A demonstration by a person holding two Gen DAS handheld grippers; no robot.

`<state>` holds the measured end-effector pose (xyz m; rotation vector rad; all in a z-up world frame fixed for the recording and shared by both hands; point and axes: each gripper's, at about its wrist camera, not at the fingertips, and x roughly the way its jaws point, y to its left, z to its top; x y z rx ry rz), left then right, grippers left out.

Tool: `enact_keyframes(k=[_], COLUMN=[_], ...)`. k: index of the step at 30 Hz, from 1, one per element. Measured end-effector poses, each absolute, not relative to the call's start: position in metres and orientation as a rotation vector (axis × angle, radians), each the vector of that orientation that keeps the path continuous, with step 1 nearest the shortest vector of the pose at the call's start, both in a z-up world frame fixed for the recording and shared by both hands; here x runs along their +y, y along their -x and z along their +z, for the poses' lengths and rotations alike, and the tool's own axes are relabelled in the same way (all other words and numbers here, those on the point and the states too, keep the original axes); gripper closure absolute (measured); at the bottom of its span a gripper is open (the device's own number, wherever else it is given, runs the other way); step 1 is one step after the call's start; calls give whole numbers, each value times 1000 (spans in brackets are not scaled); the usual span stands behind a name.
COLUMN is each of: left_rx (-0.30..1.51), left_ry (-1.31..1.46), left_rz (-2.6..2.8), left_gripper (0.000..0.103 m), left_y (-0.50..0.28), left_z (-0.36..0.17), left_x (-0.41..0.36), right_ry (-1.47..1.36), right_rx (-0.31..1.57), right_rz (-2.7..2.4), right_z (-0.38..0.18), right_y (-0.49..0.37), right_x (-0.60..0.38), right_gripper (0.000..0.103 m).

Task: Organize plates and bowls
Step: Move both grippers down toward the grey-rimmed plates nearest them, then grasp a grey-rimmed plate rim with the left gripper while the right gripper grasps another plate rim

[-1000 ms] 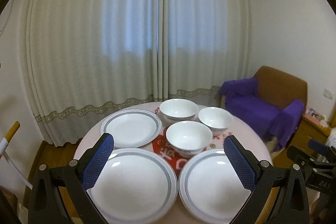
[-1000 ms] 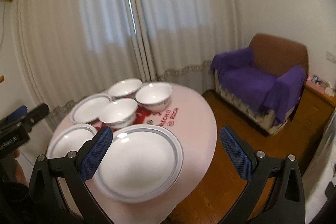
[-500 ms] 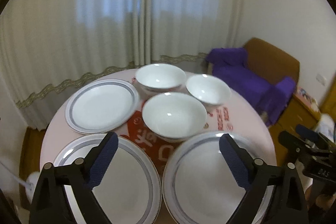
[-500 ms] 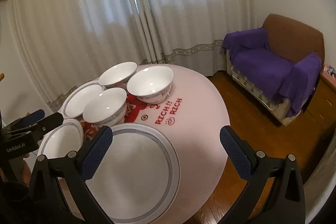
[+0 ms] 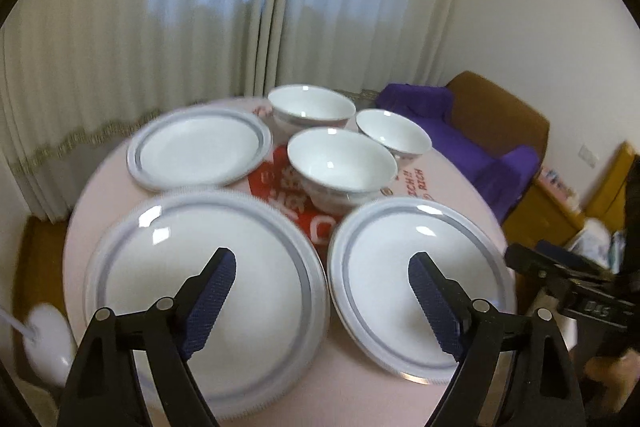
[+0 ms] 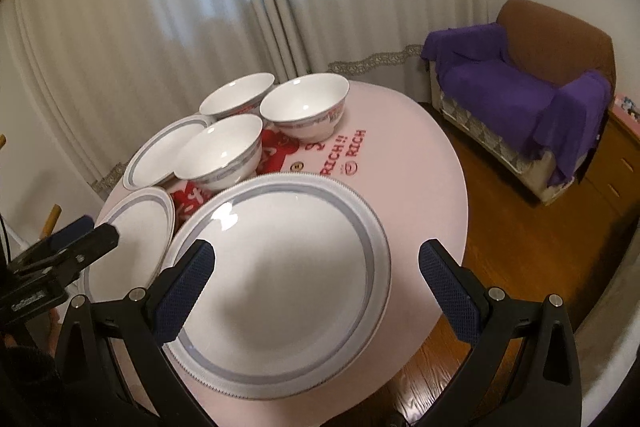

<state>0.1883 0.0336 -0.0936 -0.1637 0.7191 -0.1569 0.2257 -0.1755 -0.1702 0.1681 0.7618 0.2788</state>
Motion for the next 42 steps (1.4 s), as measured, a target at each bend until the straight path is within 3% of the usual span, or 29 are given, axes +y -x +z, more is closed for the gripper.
enact_keyframes(k=[6,10,14,25,29,36,42], left_rx=[765,781,800,862,875,900,877], left_ry=[212,254,270,347,338,353,336], left_rz=[-116,-113,-127,-34,16,46,75], left_gripper=[18,18,18,20,21,37,61], left_y=[-159,-147,-142,-174,-187,-204,-211], left_z=[-92,-88,-91,-114,-127,-141,-146], left_x=[29,18,2,-26,-28,-28,-26], right_ry=[-195,-207,-246,-302,-314,-320,-343], right_rx=[798,830,869,909,912,915,914], right_rz=[277,285,312,415,453,497,518], right_z=[-179,-187,-198,-222,-228,-233,-238], right_y=[-217,-222,-231,-259,-266,-272,-273], right_x=[-177,-185,-198,-215,-216,-215,-218], right_gripper=[2,21,28,63,66,69,79])
